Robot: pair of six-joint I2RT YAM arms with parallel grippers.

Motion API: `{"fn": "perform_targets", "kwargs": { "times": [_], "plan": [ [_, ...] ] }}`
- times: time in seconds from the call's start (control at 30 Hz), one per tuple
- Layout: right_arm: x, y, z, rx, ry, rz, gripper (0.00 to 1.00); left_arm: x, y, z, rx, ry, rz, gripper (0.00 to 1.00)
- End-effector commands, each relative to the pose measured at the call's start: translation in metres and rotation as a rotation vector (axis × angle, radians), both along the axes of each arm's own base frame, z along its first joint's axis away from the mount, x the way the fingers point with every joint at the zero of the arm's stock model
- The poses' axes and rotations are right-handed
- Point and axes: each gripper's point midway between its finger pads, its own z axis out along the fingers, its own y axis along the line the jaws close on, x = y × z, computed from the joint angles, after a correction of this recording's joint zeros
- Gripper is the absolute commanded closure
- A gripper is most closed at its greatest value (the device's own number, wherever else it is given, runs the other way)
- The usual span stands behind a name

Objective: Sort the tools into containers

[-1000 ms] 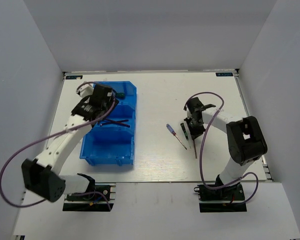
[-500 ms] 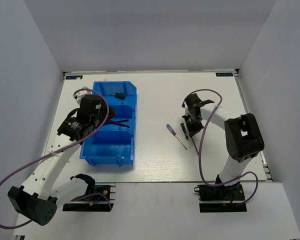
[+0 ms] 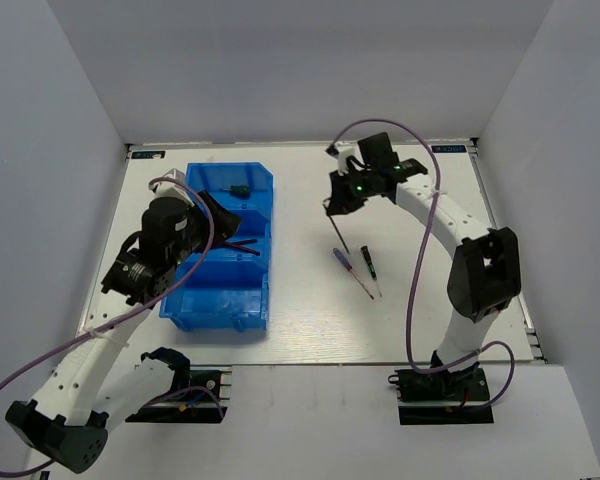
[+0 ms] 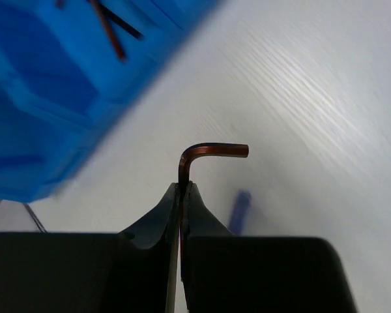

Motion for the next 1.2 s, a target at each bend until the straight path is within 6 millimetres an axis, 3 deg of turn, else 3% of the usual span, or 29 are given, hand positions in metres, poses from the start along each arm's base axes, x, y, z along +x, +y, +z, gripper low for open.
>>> {"fn": "perform_targets", "kwargs": {
  "times": [0.0, 0.03, 0.07, 0.1, 0.13, 0.17, 0.23, 0.27, 0.3, 0.33, 0.37, 0.47, 0.5, 0.57, 0.6, 0.63, 0.67, 0.7, 0.77, 0.83, 0.87, 0.9, 0.93, 0.97, 1.0, 1.07, 1.1, 1.13, 1.17],
  "plan": [
    [-0.004, 0.08, 0.047, 0.278, -0.122, 0.254, 1.0, -0.004, -0.014, 0.029, -0.038, -0.129, -0.106, 0.29],
    [-0.008, 0.097, 0.049, 0.316, -0.123, 0.299, 1.0, -0.006, -0.013, 0.033, -0.043, -0.141, -0.106, 0.29],
    [0.008, 0.118, 0.078, 0.376, -0.186, 0.319, 1.0, -0.007, -0.015, 0.033, -0.046, -0.14, -0.115, 0.29],
    [0.003, 0.132, 0.083, 0.399, -0.181, 0.36, 1.0, -0.01, -0.014, 0.037, -0.052, -0.154, -0.115, 0.29],
    [0.003, 0.148, 0.069, 0.401, -0.138, 0.372, 1.0, -0.011, -0.013, 0.04, -0.055, -0.162, -0.115, 0.29],
    [0.015, 0.164, 0.087, 0.44, -0.193, 0.393, 1.0, -0.015, -0.011, 0.045, -0.061, -0.18, -0.115, 0.29],
    [0.009, 0.19, 0.081, 0.458, -0.209, 0.431, 1.0, -0.016, -0.011, 0.047, -0.065, -0.188, -0.115, 0.29],
    [0.018, 0.208, 0.083, 0.474, -0.291, 0.438, 1.0, -0.02, -0.009, 0.048, -0.065, -0.19, -0.115, 0.29],
    [0.02, 0.214, 0.086, 0.48, -0.313, 0.446, 1.0, -0.023, -0.009, 0.051, -0.073, -0.2, -0.124, 0.29],
    [0.017, 0.226, 0.1, 0.499, -0.363, 0.471, 1.0, -0.024, -0.009, 0.051, -0.073, -0.2, -0.125, 0.29],
    [0.019, 0.237, 0.088, 0.493, -0.344, 0.484, 1.0, -0.025, -0.009, 0.049, -0.069, -0.189, -0.125, 0.29],
    [0.004, 0.254, 0.083, 0.505, -0.315, 0.535, 1.0, -0.028, -0.007, 0.05, -0.073, -0.2, -0.125, 0.29],
    [0.002, 0.255, 0.063, 0.485, -0.332, 0.561, 1.0, -0.028, -0.007, 0.05, -0.073, -0.2, -0.125, 0.29],
    [-0.007, 0.265, 0.066, 0.481, -0.406, 0.567, 1.0, -0.029, -0.009, 0.05, -0.076, -0.199, -0.133, 0.29],
    [-0.01, 0.263, 0.042, 0.438, -0.414, 0.589, 1.0, -0.029, -0.01, 0.052, -0.075, -0.211, -0.146, 0.28],
    [-0.014, 0.268, 0.034, 0.413, -0.418, 0.589, 1.0, -0.031, -0.012, 0.052, -0.079, -0.21, -0.158, 0.28],
    [-0.014, 0.267, 0.023, 0.383, -0.392, 0.579, 0.82, -0.028, -0.015, 0.051, -0.07, -0.208, -0.171, 0.26],
    [-0.01, 0.268, 0.027, 0.388, -0.389, 0.56, 0.71, -0.028, -0.019, 0.048, -0.073, -0.196, -0.189, 0.26],
    [-0.005, 0.262, 0.041, 0.387, -0.394, 0.53, 0.59, -0.023, -0.027, 0.044, -0.069, -0.177, -0.228, 0.26],
    [0.002, 0.252, 0.05, 0.379, -0.393, 0.494, 0.57, -0.021, -0.033, 0.04, -0.067, -0.166, -0.257, 0.28],
    [0.009, 0.245, 0.057, 0.378, -0.399, 0.476, 0.57, -0.02, -0.036, 0.04, -0.063, -0.167, -0.277, 0.36],
    [0.013, 0.232, 0.079, 0.375, -0.421, 0.44, 0.57, -0.02, -0.042, 0.039, -0.075, -0.163, -0.308, 0.42],
    [0.013, 0.223, 0.075, 0.351, -0.393, 0.419, 0.57, -0.015, -0.046, 0.033, -0.066, -0.147, -0.321, 0.48],
    [0.02, 0.208, 0.088, 0.346, -0.41, 0.389, 0.58, -0.014, -0.05, 0.024, -0.064, -0.12, -0.335, 0.65],
    [0.022, 0.199, 0.091, 0.335, -0.411, 0.372, 0.64, -0.013, -0.054, 0.023, -0.072, -0.114, -0.357, 0.74],
    [0.037, 0.153, 0.083, 0.192, -0.421, 0.245, 0.8, -0.008, -0.065, 0.003, -0.067, -0.047, -0.391, 0.88],
    [0.037, 0.134, 0.065, 0.113, -0.382, 0.206, 1.0, -0.006, -0.069, 0.001, -0.064, -0.035, -0.412, 0.97],
    [0.045, 0.102, 0.062, 0.003, -0.38, 0.111, 1.0, -0.005, -0.075, -0.004, -0.065, -0.021, -0.429, 1.0],
    [0.057, 0.069, 0.045, -0.076, -0.35, 0.049, 1.0, 0.0, -0.082, -0.014, -0.057, 0.013, -0.44, 1.0]
  ]
}}
